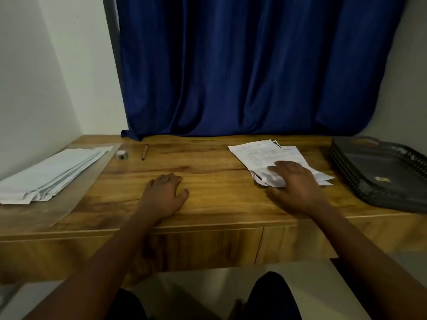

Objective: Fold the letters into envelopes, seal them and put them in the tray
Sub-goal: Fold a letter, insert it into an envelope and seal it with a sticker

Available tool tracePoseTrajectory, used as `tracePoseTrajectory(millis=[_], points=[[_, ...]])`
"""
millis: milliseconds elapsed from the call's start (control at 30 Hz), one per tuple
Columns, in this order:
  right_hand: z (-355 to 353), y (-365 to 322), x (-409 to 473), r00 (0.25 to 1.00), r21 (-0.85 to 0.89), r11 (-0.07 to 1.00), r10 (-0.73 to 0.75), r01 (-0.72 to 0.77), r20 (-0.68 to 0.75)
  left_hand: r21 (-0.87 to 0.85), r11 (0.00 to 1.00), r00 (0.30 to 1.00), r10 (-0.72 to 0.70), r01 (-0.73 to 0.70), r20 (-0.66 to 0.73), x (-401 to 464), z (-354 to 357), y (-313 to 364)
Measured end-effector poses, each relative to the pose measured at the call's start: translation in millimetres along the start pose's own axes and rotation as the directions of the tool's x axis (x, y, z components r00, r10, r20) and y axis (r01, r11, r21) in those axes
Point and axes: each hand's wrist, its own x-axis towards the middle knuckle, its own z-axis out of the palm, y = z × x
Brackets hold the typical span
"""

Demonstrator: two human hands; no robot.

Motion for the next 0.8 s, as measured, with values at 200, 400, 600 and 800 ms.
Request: tracePoseTrajectory(millis=[200, 400, 600, 800], points=[[-5.8, 35.9, 6.8, 0.999, -0.126, 0.992, -0.01, 0.016, 0.05, -0.014, 0.999, 0.999, 0.032, -0.033, -0.036, 0.3, 6.4, -6.6], [-14.7, 36.2, 29.0, 0.986, -0.146, 0.985, 0.107, -0.087, 0.132, -0.022, 0.999, 0.999, 0.03, -0.03, -0.025, -1.4, 5.6, -7.2], [-26.6, 40.1, 48.9, 0.906, -0.02, 0.996, 0.082, -0.081, 0.416, -0.037, 0.998, 0.999, 0.041, -0.042, -0.036, -0.7, 5.9, -9.5], [-51.4, -0.8, 56.2, 0.999, 0.007, 0.999, 0.046, -0.046, 0.01, -0.209, 0.97, 0.991, 0.109, -0.124, -0.081, -4.2, 0.1, -5.6]])
